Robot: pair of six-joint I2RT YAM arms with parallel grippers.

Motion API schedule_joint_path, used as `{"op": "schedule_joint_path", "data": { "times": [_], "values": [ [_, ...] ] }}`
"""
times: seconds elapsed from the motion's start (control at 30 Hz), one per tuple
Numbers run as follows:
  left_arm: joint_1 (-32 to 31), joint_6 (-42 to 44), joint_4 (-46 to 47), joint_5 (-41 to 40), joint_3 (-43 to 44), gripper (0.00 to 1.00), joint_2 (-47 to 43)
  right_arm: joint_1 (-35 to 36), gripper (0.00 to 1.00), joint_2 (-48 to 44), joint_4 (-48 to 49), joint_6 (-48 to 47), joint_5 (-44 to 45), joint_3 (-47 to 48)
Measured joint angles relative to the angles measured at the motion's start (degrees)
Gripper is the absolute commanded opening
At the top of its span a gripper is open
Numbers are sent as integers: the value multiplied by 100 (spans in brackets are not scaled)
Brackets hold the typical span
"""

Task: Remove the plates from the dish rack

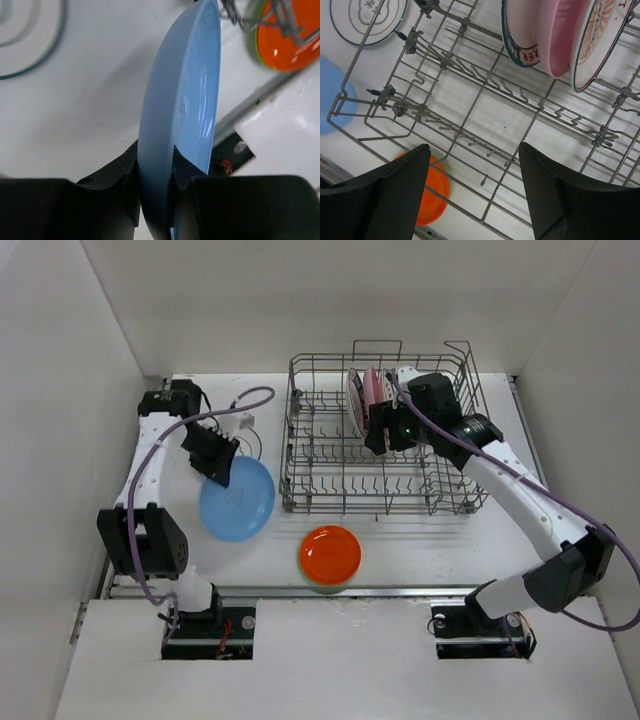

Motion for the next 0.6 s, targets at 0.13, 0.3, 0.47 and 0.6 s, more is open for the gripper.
{"op": "schedule_joint_path", "data": {
  "times": [0.13,0.3,0.47,0.6],
  "values": [
    [175,791,-111,240,-752,0,564,13,56,352,-2,238,352,243],
    [431,1207,-98,310,-824,0,1128,11,54,828,37,452,575,586],
    [420,1333,-68,367,-769,6,2055,146,55,1349,92,581,699,1106],
    [420,1233,-212,444,-772,13,2583,323,56,1735,129,619,824,1480]
  ]
}}
